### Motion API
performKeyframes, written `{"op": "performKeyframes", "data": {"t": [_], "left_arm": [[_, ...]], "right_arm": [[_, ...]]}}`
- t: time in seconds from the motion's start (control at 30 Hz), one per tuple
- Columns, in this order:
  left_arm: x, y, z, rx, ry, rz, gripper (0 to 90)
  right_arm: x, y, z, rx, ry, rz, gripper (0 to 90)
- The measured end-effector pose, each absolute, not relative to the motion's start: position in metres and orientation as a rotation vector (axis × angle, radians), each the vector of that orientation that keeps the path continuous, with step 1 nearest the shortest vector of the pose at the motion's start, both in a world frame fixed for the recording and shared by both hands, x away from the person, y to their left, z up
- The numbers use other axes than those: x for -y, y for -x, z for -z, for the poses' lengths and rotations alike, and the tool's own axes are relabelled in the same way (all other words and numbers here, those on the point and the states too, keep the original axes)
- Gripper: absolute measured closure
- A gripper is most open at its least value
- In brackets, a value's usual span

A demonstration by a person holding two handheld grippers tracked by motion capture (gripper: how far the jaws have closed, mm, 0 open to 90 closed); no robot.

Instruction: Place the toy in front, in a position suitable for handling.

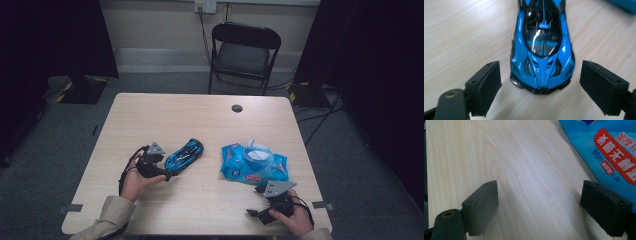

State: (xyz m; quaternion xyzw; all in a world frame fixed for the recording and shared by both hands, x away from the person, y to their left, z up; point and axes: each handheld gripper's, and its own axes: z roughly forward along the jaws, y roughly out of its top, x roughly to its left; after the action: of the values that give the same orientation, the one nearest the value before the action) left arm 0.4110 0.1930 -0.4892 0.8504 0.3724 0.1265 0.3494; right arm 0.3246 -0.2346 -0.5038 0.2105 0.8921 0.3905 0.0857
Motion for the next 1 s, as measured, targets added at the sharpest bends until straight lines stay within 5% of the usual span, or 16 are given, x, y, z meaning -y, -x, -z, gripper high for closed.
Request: {"op": "performKeyframes", "data": {"t": [0.5,0.6,0.7,1.0], "left_arm": [[-0.178,-0.417,0.505,-0.939,-2.165,-0.41,12.1],[-0.179,-0.416,0.505,-0.912,-2.148,-0.404,24.9],[-0.179,-0.416,0.505,-0.91,-2.149,-0.405,25.2],[-0.179,-0.416,0.505,-0.91,-2.149,-0.405,25.4]], "right_arm": [[0.235,-0.324,0.504,-2.658,-0.627,-1.163,13.9],[0.235,-0.324,0.504,-2.66,-0.622,-1.165,13.9],[0.236,-0.324,0.503,-2.672,-0.619,-1.17,15.9],[0.258,-0.318,0.453,-2.504,-0.652,-1.202,16.7]]}}
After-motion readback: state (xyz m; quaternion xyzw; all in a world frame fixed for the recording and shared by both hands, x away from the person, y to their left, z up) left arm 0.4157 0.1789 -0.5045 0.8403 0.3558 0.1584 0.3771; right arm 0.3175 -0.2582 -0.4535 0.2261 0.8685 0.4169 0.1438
